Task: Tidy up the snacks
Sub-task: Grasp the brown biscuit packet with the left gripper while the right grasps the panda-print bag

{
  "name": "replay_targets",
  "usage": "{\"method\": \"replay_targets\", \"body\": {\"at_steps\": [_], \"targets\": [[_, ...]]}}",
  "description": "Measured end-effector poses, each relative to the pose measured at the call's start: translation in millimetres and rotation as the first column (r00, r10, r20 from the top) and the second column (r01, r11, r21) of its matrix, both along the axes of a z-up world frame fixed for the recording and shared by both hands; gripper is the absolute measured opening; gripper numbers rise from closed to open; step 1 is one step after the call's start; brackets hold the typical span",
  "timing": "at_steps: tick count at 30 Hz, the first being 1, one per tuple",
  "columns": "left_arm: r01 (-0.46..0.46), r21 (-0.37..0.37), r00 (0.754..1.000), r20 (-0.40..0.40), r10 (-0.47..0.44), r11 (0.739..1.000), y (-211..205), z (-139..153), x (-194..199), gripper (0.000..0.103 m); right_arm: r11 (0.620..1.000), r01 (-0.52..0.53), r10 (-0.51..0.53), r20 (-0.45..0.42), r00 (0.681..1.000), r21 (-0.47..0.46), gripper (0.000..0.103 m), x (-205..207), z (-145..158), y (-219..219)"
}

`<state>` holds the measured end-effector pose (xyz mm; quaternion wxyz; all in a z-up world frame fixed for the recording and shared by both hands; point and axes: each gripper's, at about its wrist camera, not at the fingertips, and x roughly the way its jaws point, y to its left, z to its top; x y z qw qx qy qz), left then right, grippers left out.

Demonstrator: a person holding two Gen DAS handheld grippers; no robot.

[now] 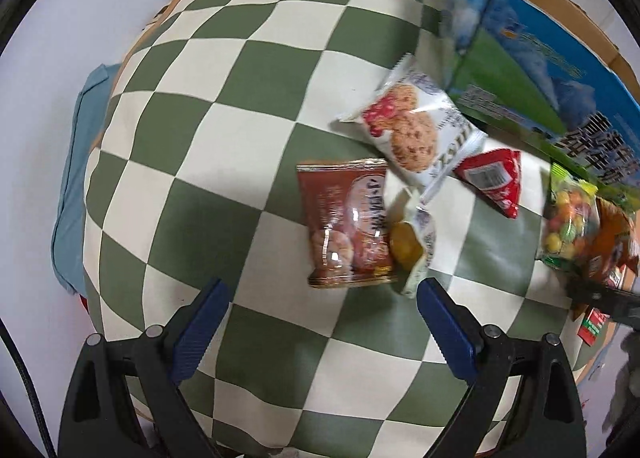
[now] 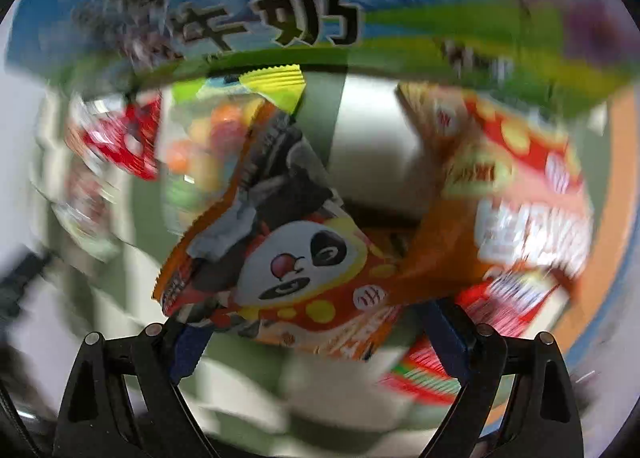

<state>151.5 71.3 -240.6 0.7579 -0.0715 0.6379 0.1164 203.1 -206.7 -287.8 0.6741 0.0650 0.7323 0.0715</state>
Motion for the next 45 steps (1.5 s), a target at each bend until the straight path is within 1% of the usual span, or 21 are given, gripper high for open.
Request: {"method": "replay_targets", "body": {"at_steps": [2, 4, 6, 8, 10, 12, 14, 16, 18, 20, 21, 23, 26, 28, 30, 31, 32, 34, 35, 39, 45], "targets": [[-0.009, -0.007, 1.000, -0.006, 0.009, 1.000, 4, -1, 1, 0.096, 0.985, 0.093, -0.088, -0.035, 0.995, 0.149, 0.095, 0, 7, -8], [-0.016, -0.020, 1.000, -0.012, 0.016, 1.000, 8, -2, 4, 0.096, 0.974, 0.109, -0.107, -0.022, 0.994, 0.196, 0.095, 0, 18, -10], [-0.016, -0.027, 1.000, -0.019, 0.015, 1.000, 9, -3, 8, 0.096, 0.986, 0.073, -0.079, 0.037, 0.996, 0.151, 0.095, 1, 30, -11], [-0.011, -0.034, 0.999, -0.032, 0.010, 0.999, 9, -7, 14, 0.096, 0.997, 0.030, -0.036, 0.081, 0.996, 0.068, 0.095, 1, 33, -11], [-0.003, -0.047, 0.999, -0.040, 0.001, 0.999, 9, -12, 21, 0.096, 1.000, 0.005, -0.006, 0.105, 0.994, 0.010, 0.095, -2, 31, -9], [-0.005, -0.028, 0.999, -0.043, 0.004, 1.000, 11, -17, 30, 0.096, 0.999, -0.031, 0.035, 0.144, 0.989, -0.030, 0.095, -4, 28, -8], [-0.012, -0.015, 0.999, -0.046, 0.011, 1.000, 13, -23, 37, 0.096, 0.998, -0.032, 0.039, 0.138, 0.990, -0.054, 0.095, -5, 18, -7], [-0.010, -0.008, 0.997, -0.076, 0.009, 1.000, 14, -35, 43, 0.096, 1.000, 0.013, -0.013, 0.090, 0.996, 0.005, 0.095, -9, 8, -1], [-0.014, -0.014, 0.996, -0.083, 0.013, 1.000, 17, -41, 48, 0.096, 0.986, 0.068, -0.073, 0.030, 0.997, 0.154, 0.095, -16, 8, -5], [-0.023, -0.024, 0.997, -0.078, 0.021, 0.999, 20, -42, 51, 0.096, 0.975, 0.082, -0.089, 0.025, 0.996, 0.208, 0.095, -22, 17, -7], [-0.027, -0.025, 0.997, -0.078, 0.025, 0.999, 21, -43, 52, 0.096, 0.980, 0.067, -0.078, 0.052, 0.996, 0.189, 0.095, -26, 24, -6], [-0.023, -0.029, 0.995, -0.096, 0.020, 0.999, 22, -47, 54, 0.096, 0.997, 0.006, -0.016, 0.138, 0.990, 0.072, 0.095, -29, 39, -2], [-0.025, -0.050, 0.995, -0.101, 0.020, 0.998, 24, -54, 49, 0.096, 0.996, -0.071, 0.081, 0.205, 0.975, -0.055, 0.095, -33, 52, 9], [-0.015, -0.065, 0.995, -0.099, 0.008, 0.998, 21, -56, 45, 0.096, 0.983, -0.115, 0.146, 0.231, 0.962, -0.141, 0.095, -30, 51, 21], [-0.006, -0.058, 0.996, -0.090, 0.001, 0.998, 17, -57, 42, 0.096, 0.970, -0.148, 0.192, 0.233, 0.953, -0.194, 0.095, -22, 37, 33], [0.001, -0.052, 0.997, -0.081, -0.005, 0.999, 14, -56, 40, 0.094, 0.967, -0.155, 0.199, 0.223, 0.954, -0.202, 0.095, -17, 29, 34], [0.011, -0.046, 0.997, -0.071, -0.015, 0.999, 10, -54, 42, 0.090, 0.966, -0.162, 0.204, 0.204, 0.958, -0.203, 0.088, -10, 19, 38], [0.039, -0.043, 0.998, -0.052, -0.041, 0.998, 4, -49, 40, 0.063, 0.973, -0.157, 0.187, 0.173, 0.967, -0.170, 0.067, -8, 6, 38], [0.058, -0.044, 0.997, -0.050, -0.060, 0.997, 2, -47, 39, 0.058, 0.977, -0.141, 0.166, 0.163, 0.972, -0.158, 0.063, -5, 3, 39], [0.109, -0.018, 0.993, -0.046, -0.110, 0.994, -11, -41, 26, 0.057, 0.994, -0.053, 0.063, 0.116, 0.991, -0.093, 0.059, -19, 0, 39], [0.128, -0.057, 0.987, -0.094, -0.133, 0.990, -7, -43, -28, 0.057, 0.998, -0.041, 0.043, 0.036, 0.998, -0.040, 0.058, -55, -9, 51]]}}
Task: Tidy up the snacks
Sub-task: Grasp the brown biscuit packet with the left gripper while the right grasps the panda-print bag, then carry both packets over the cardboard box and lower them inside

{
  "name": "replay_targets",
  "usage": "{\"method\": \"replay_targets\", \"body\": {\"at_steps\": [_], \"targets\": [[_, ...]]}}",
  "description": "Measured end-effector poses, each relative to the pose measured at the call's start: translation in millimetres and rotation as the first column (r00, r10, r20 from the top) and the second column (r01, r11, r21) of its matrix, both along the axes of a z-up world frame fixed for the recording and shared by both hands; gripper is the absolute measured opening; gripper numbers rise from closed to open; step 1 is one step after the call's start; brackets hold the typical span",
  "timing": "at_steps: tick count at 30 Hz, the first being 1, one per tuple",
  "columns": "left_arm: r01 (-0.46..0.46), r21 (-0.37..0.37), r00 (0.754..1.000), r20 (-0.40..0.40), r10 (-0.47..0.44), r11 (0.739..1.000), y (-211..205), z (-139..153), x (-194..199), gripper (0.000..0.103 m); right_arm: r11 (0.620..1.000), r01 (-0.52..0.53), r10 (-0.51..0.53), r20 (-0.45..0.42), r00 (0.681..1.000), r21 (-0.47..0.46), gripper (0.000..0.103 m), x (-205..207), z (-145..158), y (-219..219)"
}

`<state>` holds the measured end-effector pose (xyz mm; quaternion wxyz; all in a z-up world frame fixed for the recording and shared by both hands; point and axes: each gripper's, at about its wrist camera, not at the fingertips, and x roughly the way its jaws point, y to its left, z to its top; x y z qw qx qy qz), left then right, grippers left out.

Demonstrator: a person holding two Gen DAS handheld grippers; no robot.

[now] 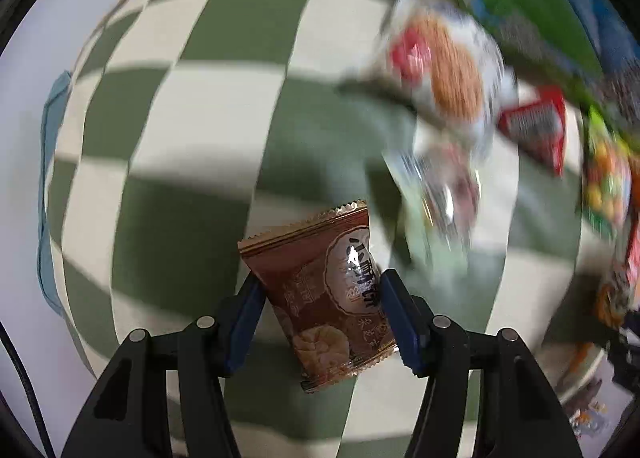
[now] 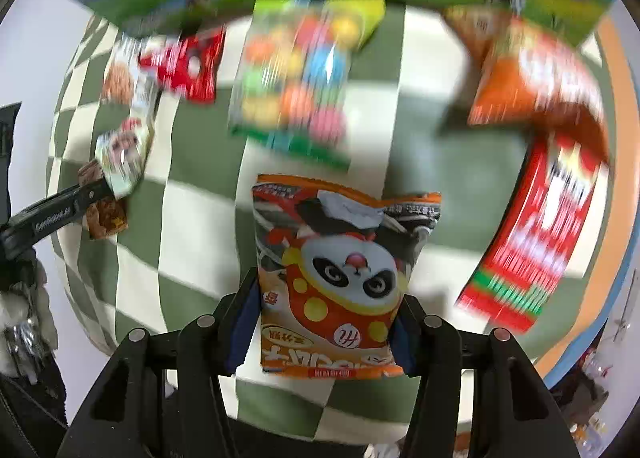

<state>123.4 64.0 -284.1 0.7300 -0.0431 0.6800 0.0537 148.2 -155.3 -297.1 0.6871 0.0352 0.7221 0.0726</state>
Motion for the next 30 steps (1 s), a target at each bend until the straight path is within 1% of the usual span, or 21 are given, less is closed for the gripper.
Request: {"method": "replay_targets", "body": {"at_steps": [2, 3, 4, 6, 7, 8, 10, 11, 12, 13, 14, 15, 18, 20, 21, 22, 23, 26, 27, 29, 30], "targets": [[0.008, -0.018, 1.000, -0.030, -0.009, 1.000, -3, -3, -21, 0.057, 1.000, 0.010, -0.010, -0.014, 1.000, 0.010, 0.058, -10, -6, 4], [0.000, -0.030, 0.999, -0.038, -0.002, 1.000, -3, -5, -26, 0.059, 1.000, 0.016, -0.016, -0.016, 1.000, 0.010, 0.058, -16, -10, 5], [-0.018, -0.047, 0.999, -0.045, 0.016, 0.999, -2, -7, -29, 0.061, 1.000, 0.028, -0.028, -0.019, 0.999, 0.012, 0.059, -18, -12, 7], [-0.072, -0.089, 0.995, -0.069, 0.066, 0.993, 1, -14, -32, 0.067, 0.998, 0.052, -0.052, -0.028, 0.998, 0.021, 0.064, -21, -17, 3], [-0.110, -0.104, 0.991, -0.081, 0.102, 0.988, 4, -17, -31, 0.067, 0.997, 0.071, -0.070, -0.027, 0.997, 0.039, 0.071, -21, -19, 4], [-0.135, -0.109, 0.989, -0.080, 0.127, 0.985, 5, -17, -31, 0.067, 0.994, 0.094, -0.093, -0.026, 0.995, 0.058, 0.074, -21, -20, 4], [-0.180, -0.109, 0.983, -0.065, 0.173, 0.978, 10, -16, -30, 0.067, 0.992, 0.111, -0.110, -0.015, 0.994, 0.055, 0.074, -21, -18, 0], [-0.170, -0.100, 0.985, -0.049, 0.166, 0.980, 11, -16, -31, 0.067, 0.993, 0.105, -0.105, 0.006, 0.994, 0.045, 0.074, -21, -15, 1], [-0.135, -0.084, 0.991, -0.031, 0.133, 0.987, 3, -13, -33, 0.062, 0.995, 0.097, -0.097, 0.019, 0.995, 0.033, 0.073, -18, -11, -7], [-0.079, -0.067, 0.997, -0.018, 0.078, 0.995, -9, -11, -36, 0.057, 0.997, 0.082, -0.083, 0.036, 0.996, 0.006, 0.069, -17, -12, 8], [-0.041, -0.058, 0.999, -0.013, 0.040, 0.997, -19, -8, -39, 0.056, 0.998, 0.063, -0.062, 0.050, 0.997, -0.030, 0.064, -19, -11, 15], [0.014, -0.054, 1.000, -0.002, -0.014, 0.998, -34, -6, -42, 0.056, 0.998, 0.044, -0.041, 0.059, 0.997, -0.053, 0.063, -22, -11, 21], [0.105, -0.048, 0.994, -0.005, -0.105, 0.993, -58, -6, -48, 0.058, 0.996, 0.000, 0.007, 0.074, 0.997, -0.095, 0.063, -27, -13, 32], [0.105, -0.029, 0.994, -0.011, -0.105, 0.994, -65, -9, -49, 0.061, 0.995, -0.004, 0.013, 0.089, 0.996, -0.104, 0.063, -30, -12, 38], [0.103, -0.034, 0.994, -0.017, -0.104, 0.994, -65, -10, -48, 0.066, 0.995, 0.002, 0.007, 0.092, 0.996, -0.103, 0.063, -32, -12, 40], [0.100, -0.040, 0.995, -0.023, -0.101, 0.994, -69, -11, -48, 0.068, 0.994, 0.006, 0.004, 0.093, 0.996, -0.105, 0.065, -33, -11, 40], [0.099, -0.041, 0.995, -0.027, -0.100, 0.994, -71, -12, -44, 0.070, 0.994, 0.013, -0.004, 0.093, 0.996, -0.105, 0.070, -35, -11, 40], [0.110, -0.025, 0.993, -0.029, -0.111, 0.994, -50, -15, -38, 0.070, 0.995, 0.029, -0.019, 0.097, 0.995, -0.098, 0.078, -44, -12, 37], [0.106, -0.019, 0.994, -0.025, -0.107, 0.994, -51, -14, -40, 0.069, 0.993, 0.024, -0.013, 0.105, 0.994, -0.111, 0.079, -55, -15, 38], [0.101, -0.010, 0.995, -0.015, -0.101, 0.995, -53, -11, -43, 0.055, 0.989, 0.011, 0.011, 0.141, 0.990, -0.149, 0.080, -61, -25, 45], [0.105, -0.004, 0.994, -0.011, -0.105, 0.995, -61, -8, -46, 0.052, 0.986, 0.008, 0.018, 0.156, 0.988, -0.166, 0.078, -63, -28, 47]]}}
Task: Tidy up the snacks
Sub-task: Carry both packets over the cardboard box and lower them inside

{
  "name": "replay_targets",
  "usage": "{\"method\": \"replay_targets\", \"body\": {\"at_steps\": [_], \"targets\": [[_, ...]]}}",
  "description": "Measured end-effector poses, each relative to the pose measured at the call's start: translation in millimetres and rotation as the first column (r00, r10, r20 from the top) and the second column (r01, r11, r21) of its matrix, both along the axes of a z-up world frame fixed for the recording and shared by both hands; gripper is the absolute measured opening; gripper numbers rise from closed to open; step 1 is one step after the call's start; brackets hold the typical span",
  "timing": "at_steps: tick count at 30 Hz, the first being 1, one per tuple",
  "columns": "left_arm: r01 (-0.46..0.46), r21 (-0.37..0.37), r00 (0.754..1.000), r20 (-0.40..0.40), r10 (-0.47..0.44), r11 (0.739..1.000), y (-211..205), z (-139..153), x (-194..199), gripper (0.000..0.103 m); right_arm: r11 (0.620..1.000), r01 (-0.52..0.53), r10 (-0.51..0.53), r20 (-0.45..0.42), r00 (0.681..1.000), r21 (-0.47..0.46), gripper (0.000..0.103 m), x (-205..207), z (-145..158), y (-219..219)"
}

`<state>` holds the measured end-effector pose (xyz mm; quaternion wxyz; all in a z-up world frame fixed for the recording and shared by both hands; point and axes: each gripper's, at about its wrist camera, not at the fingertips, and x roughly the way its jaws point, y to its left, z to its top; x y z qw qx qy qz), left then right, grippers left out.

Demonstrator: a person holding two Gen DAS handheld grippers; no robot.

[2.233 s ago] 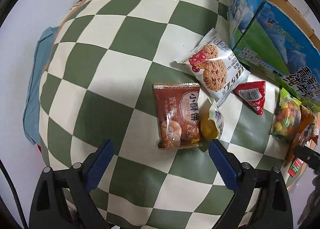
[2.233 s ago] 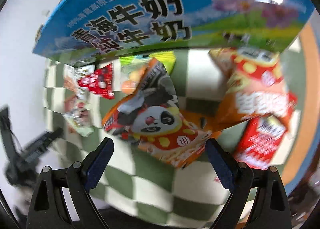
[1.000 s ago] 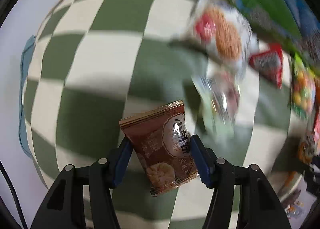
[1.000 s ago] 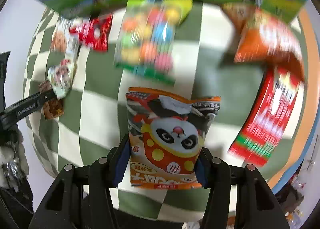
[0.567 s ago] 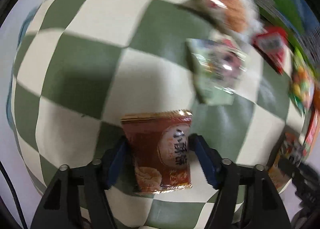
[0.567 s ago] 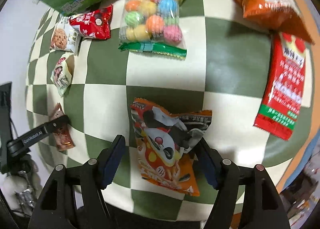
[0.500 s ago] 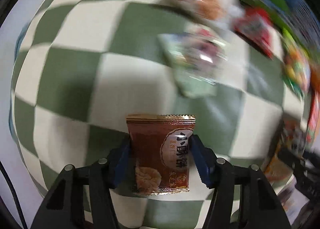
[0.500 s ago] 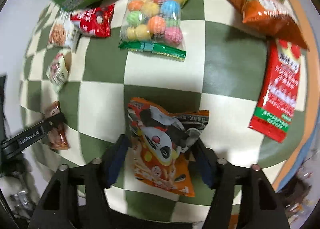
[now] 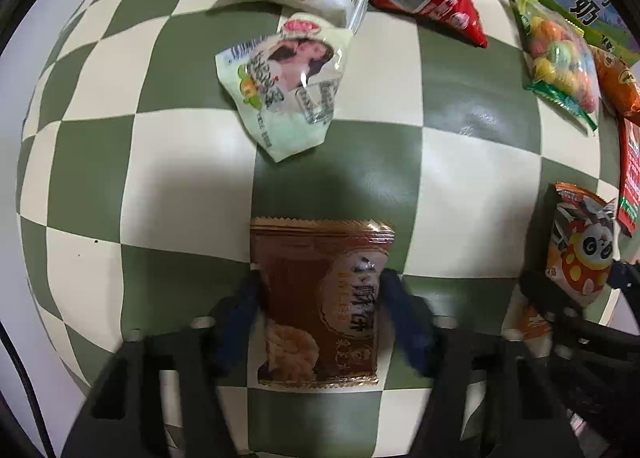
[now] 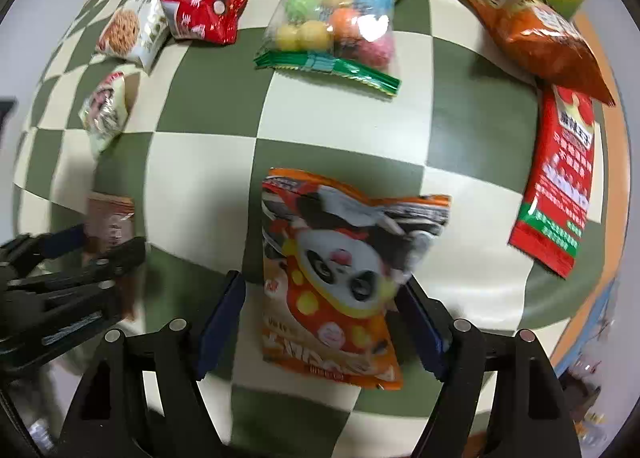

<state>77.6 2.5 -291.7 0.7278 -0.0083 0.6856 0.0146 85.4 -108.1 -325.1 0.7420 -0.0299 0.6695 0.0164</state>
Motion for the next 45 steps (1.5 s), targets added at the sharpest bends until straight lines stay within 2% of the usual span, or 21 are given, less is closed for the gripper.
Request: {"method": "replay_targets", "body": {"at_steps": [2, 4, 6, 9, 13, 16, 18, 20, 23, 27, 29, 33, 40, 45], "targets": [[0.013, 0.007, 1.000, 0.011, -0.014, 1.000, -14, 5, 2, 0.051, 0.999, 0.003, -0.002, 0.027, 1.000, -0.039, 0.066, -4, -2, 3], [0.020, 0.003, 1.000, 0.022, -0.020, 1.000, -20, 14, -1, 0.051, 1.000, 0.002, -0.001, 0.055, 0.998, -0.030, 0.057, -10, 2, 7], [0.017, -0.019, 0.999, 0.031, -0.017, 1.000, -22, 24, 0, 0.051, 1.000, 0.010, -0.011, 0.068, 0.998, 0.009, 0.054, -14, 11, 5], [0.011, -0.086, 0.998, 0.065, -0.005, 0.996, -27, 55, 1, 0.051, 0.997, 0.029, -0.035, 0.077, 0.996, 0.075, 0.053, -20, 31, -3], [0.009, -0.192, 0.990, 0.140, 0.019, 0.981, -35, 113, 19, 0.051, 0.985, 0.030, -0.048, 0.103, 0.993, 0.172, 0.053, -28, 85, -43], [0.025, -0.261, 0.979, 0.202, 0.029, 0.965, -41, 164, 52, 0.051, 0.971, 0.014, -0.054, 0.161, 0.985, 0.238, 0.053, -12, 141, -62], [0.038, -0.291, 0.972, 0.231, 0.032, 0.956, -39, 187, 84, 0.051, 0.964, -0.003, -0.054, 0.204, 0.978, 0.266, 0.053, 13, 174, -72], [0.067, -0.290, 0.963, 0.268, 0.014, 0.955, -44, 209, 118, 0.051, 0.954, -0.019, -0.059, 0.251, 0.966, 0.298, 0.053, 35, 210, -78], [0.089, -0.267, 0.958, 0.288, -0.009, 0.960, -51, 239, 158, 0.051, 0.945, -0.045, -0.061, 0.309, 0.949, 0.324, 0.053, 77, 243, -78], [0.072, -0.222, 0.961, 0.276, -0.008, 0.972, -44, 228, 226, 0.051, 0.947, -0.047, -0.066, 0.333, 0.941, 0.318, 0.053, 140, 254, -73], [0.040, -0.222, 0.972, 0.235, 0.013, 0.974, -38, 215, 259, 0.051, 0.943, -0.039, -0.068, 0.305, 0.950, 0.332, 0.053, 180, 242, -64], [0.013, -0.202, 0.989, 0.149, 0.018, 0.979, -37, 189, 304, 0.051, 0.940, -0.026, -0.054, 0.223, 0.973, 0.341, 0.053, 230, 214, -61], [-0.012, -0.146, 1.000, 0.010, 0.014, 0.989, -33, 131, 335, 0.052, 0.925, 0.010, -0.039, 0.070, 0.997, 0.379, 0.053, 273, 153, -49], [-0.041, -0.145, 0.997, -0.071, 0.031, 0.989, -27, 107, 338, 0.053, 0.914, 0.038, -0.037, -0.010, 0.999, 0.404, 0.057, 287, 121, -42]]}}
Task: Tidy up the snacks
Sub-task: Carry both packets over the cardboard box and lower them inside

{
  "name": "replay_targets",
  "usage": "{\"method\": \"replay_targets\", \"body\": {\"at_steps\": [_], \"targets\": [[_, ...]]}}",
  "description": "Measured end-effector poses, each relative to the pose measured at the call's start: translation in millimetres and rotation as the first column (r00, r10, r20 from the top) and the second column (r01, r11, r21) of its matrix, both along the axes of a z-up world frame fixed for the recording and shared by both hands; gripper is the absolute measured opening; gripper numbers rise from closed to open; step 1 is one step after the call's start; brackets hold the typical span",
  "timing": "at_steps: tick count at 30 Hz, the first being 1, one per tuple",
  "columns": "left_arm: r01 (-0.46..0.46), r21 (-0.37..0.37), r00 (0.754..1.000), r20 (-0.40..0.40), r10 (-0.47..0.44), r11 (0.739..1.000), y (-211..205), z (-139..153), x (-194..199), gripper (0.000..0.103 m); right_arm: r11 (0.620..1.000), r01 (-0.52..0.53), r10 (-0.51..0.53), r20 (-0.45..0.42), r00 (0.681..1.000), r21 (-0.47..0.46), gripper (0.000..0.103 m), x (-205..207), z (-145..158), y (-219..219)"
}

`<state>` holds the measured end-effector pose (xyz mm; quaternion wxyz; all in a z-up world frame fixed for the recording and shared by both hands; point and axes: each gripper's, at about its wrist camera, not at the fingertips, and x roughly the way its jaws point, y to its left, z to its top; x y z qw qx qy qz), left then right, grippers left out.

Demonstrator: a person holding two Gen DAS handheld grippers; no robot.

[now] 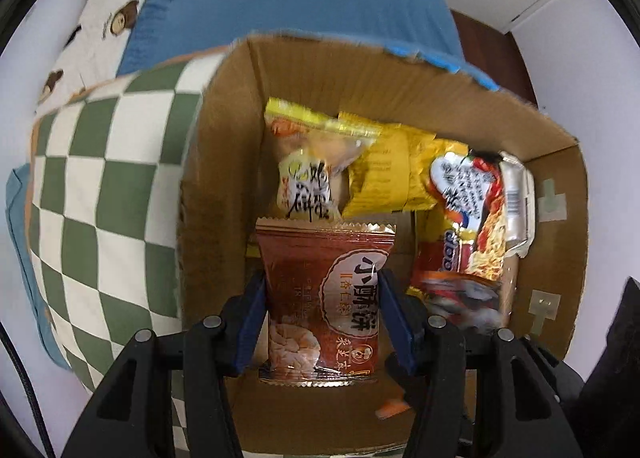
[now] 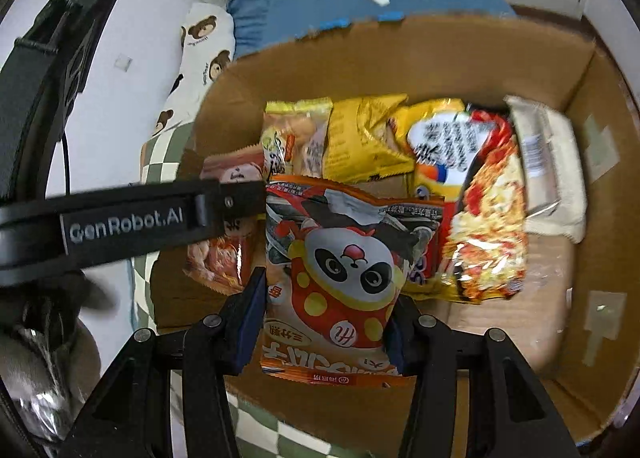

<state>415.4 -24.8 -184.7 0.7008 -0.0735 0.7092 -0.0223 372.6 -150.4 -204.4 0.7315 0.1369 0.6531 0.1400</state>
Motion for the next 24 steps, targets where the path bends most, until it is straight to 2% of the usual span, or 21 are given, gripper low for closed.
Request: {"method": "replay_targets", "body": {"at_steps": [1, 2, 4, 6, 8, 20, 24], "targets": [[-0.003, 0.004, 1.000, -0.009, 0.003, 1.000, 1, -3, 0, 0.057, 1.000, 0.001, -0.001, -0.024, 1.000, 0.011, 0.067, 1, -4, 0], [-0.006, 0.004, 1.000, -0.015, 0.006, 1.000, 2, -7, -1, 0.061, 1.000, 0.006, -0.005, -0.056, 0.998, 0.023, 0.083, 3, -11, 0], [-0.010, -0.003, 1.000, -0.017, 0.010, 1.000, 4, -10, -1, 0.080, 1.000, 0.006, -0.005, -0.081, 0.997, 0.019, 0.093, 6, -19, 0], [-0.011, 0.007, 1.000, -0.012, 0.011, 1.000, 5, -11, -1, 0.086, 1.000, 0.004, -0.005, -0.093, 0.996, -0.011, 0.094, 7, -23, -1], [-0.008, 0.012, 1.000, -0.008, 0.008, 1.000, 5, -11, -3, 0.086, 1.000, 0.003, -0.006, -0.093, 0.996, -0.029, 0.097, 7, -24, -3], [0.001, 0.044, 0.999, 0.032, -0.003, 0.999, -1, -5, -23, 0.086, 0.971, 0.022, -0.035, -0.053, 0.998, -0.239, 0.097, -10, -12, -37], [0.001, 0.051, 0.998, 0.059, -0.004, 0.999, -1, 1, -35, 0.086, 0.963, 0.029, -0.039, -0.032, 0.999, -0.268, 0.097, -17, -7, -46]]}}
